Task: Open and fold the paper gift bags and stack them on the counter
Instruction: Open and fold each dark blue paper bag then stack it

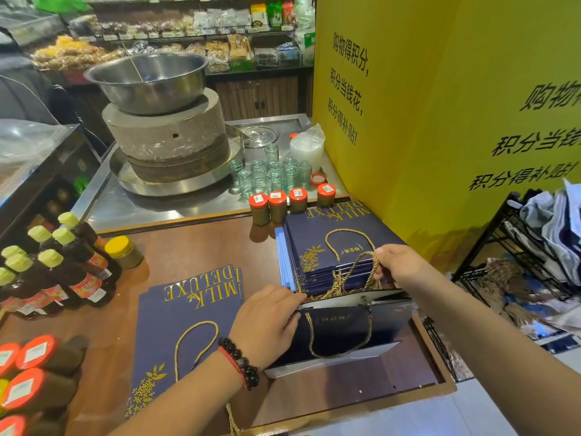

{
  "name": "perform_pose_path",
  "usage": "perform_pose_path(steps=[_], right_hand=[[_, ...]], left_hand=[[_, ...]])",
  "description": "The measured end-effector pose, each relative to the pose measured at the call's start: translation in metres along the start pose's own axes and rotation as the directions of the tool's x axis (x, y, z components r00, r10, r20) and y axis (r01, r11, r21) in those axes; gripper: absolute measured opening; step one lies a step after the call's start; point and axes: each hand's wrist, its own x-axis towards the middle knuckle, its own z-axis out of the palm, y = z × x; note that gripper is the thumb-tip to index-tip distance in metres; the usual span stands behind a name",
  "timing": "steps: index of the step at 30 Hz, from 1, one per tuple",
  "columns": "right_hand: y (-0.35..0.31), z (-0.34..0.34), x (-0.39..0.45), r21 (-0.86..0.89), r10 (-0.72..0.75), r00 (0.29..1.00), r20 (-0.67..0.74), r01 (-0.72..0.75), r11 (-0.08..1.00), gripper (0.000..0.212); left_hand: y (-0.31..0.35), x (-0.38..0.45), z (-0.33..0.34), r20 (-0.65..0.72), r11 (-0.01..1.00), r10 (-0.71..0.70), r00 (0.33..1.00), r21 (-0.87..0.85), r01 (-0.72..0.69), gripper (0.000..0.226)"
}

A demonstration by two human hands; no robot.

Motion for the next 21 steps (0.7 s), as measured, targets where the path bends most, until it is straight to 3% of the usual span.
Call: perform_pose_path(steps=[4,8,11,17,21], right_hand=[[0.007,-0.012,-0.006,0.203,-0.041,0.999,-0.023,0.045,0.978,0.029],[0.001,-0.007,0.016,0.263,0.215,0.971,-0.107,-0.181,0.948,0.041],[0.002,-0.005,0.024,0.224,0.278,0.951,-0.138,-0.244,0.944,0.047],[0.005,-0.007,0.027,0.224,0.259,0.959,-0.117,-0.229,0.947,0.046],[0.004,-0.01,0.016,0.242,0.104,0.989,-0.107,-0.075,0.967,0.039]], left_hand=[[0.001,0.0,0.001,-0.004,0.999,0.007,1.0,0.037,-0.007,0.031],[0.001,-0.002,0.002,-0.03,0.999,0.006,1.0,0.032,-0.005,0.021],[0.002,-0.003,0.002,-0.027,0.999,-0.003,1.0,0.04,0.004,0.021],[0.004,-0.006,0.001,-0.012,0.999,-0.025,1.0,0.041,0.026,0.022],[0.006,-0.005,-0.001,0.001,0.998,-0.046,0.999,0.036,0.046,0.025]])
